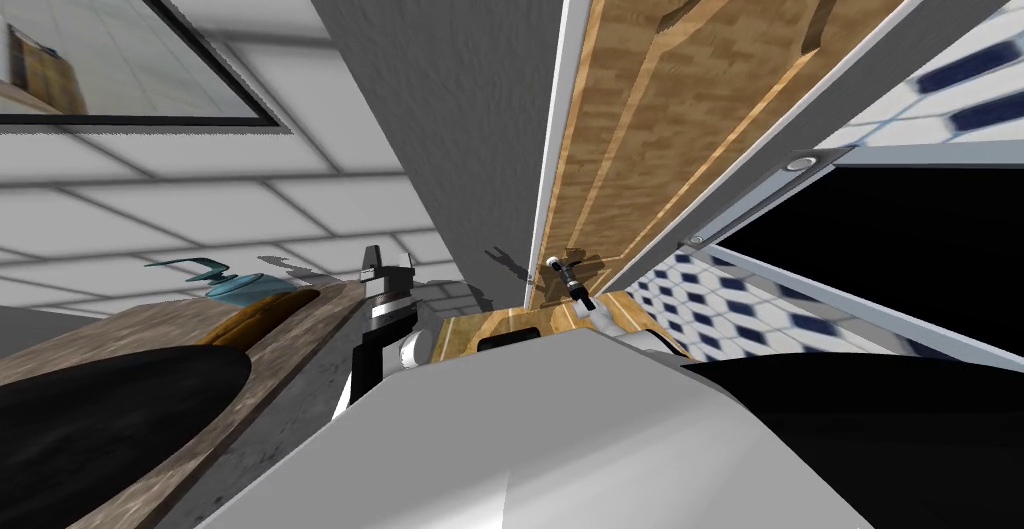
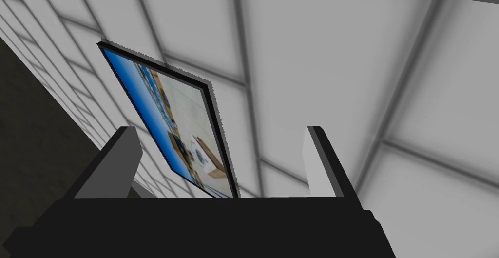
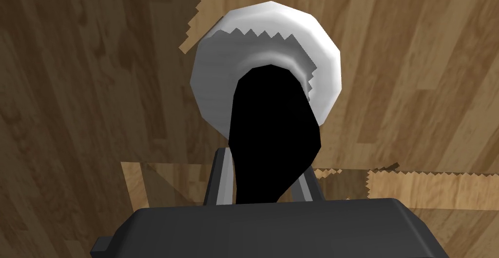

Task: Pull the door open

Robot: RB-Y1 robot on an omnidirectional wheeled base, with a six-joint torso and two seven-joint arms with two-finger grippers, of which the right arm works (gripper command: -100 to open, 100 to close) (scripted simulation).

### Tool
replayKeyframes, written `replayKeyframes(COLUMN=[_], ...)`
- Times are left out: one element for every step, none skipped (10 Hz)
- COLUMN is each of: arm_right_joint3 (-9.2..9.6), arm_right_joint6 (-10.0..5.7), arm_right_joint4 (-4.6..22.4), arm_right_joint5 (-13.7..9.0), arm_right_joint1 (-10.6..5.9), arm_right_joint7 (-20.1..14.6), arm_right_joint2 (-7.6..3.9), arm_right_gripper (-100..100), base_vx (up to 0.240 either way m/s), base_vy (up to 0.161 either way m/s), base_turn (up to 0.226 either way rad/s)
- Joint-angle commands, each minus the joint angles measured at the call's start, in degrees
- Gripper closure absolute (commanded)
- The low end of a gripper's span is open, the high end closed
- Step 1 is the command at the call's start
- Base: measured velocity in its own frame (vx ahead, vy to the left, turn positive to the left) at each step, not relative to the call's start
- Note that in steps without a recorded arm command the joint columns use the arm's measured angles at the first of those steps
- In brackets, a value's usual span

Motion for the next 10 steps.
replayKeyframes(arm_right_joint3=[0.07, 0.07, 0.07, 0.07, 0.58, 0.77, 1.19, 1.42, 1.65, 1.88], arm_right_joint6=[-0.03, -0.03, -0.03, -0.03, -1.36, -1.82, -2.82, -3.36, -3.91, -4.47], arm_right_joint4=[-0.04, -0.04, -0.04, -0.04, -0.06, -0.08, -0.14, -0.18, -0.21, -0.24], arm_right_joint5=[0.06, 0.06, 0.06, 0.06, 0.38, 0.5, 0.77, 0.92, 1.06, 1.21], arm_right_joint1=[0.01, 0.01, 0.01, 0.01, 1.12, 1.46, 2.21, 2.61, 3.03, 3.45], arm_right_joint7=[0.06, 0.06, 0.06, 0.06, -1.45, -1.9, -2.89, -3.44, -3.99, -4.54], arm_right_joint2=[0.03, 0.03, 0.03, 0.03, -1.24, -1.61, -2.44, -2.89, -3.35, -3.81], arm_right_gripper=[100, 100, 100, 100, 100, 100, 100, 100, 100, 100], base_vx=[-0.006, 0.0, 0.0, 0.0, -0.117, -0.181, -0.18, -0.176, -0.139, -0.108], base_vy=[0.006, 0.0, 0.0, 0.0, -0.029, -0.049, -0.054, -0.052, -0.056, -0.058], base_turn=[0.002, 0.0, 0.0, 0.0, 0.17, 0.152, 0.148, 0.114, 0.093, 0.1])
